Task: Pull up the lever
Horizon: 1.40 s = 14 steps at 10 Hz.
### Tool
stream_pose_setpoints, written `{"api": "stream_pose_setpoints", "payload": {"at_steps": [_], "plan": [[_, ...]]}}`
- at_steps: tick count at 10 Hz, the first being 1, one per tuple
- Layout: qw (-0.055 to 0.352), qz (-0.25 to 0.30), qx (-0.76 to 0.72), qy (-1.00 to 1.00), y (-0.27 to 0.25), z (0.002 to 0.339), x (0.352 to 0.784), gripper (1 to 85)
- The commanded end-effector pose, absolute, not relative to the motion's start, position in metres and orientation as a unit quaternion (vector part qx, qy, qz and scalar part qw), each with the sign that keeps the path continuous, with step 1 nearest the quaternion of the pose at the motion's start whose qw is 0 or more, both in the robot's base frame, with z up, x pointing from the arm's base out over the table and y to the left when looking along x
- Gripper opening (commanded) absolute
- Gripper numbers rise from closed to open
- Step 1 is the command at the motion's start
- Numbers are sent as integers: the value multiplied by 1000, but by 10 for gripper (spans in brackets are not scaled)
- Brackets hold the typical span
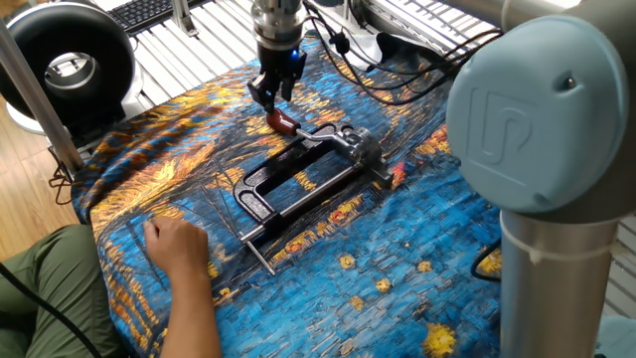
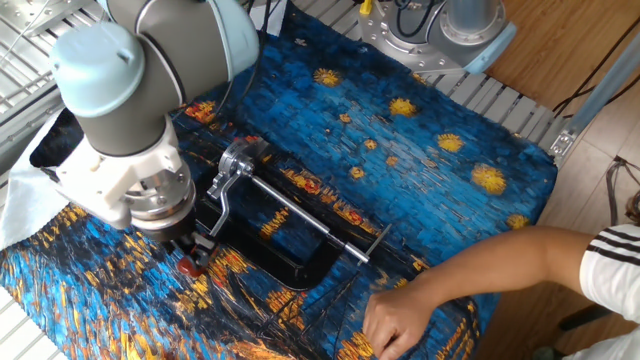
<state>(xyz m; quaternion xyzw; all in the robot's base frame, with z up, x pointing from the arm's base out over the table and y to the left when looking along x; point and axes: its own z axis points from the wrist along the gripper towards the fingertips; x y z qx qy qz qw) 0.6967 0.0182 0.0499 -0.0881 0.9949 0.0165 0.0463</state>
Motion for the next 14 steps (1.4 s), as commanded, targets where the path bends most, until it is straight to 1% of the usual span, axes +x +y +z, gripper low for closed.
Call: {"api": "stream_pose_setpoints", "payload": {"at_steps": [1, 5, 8, 14], "plan": [[59, 28, -91, 994, 22, 38, 702, 493], [66, 45, -92, 993, 27, 30, 700, 497], [78, 43, -100, 991, 25, 23, 704, 493], [86, 42, -107, 990, 18, 19, 708, 490]]}}
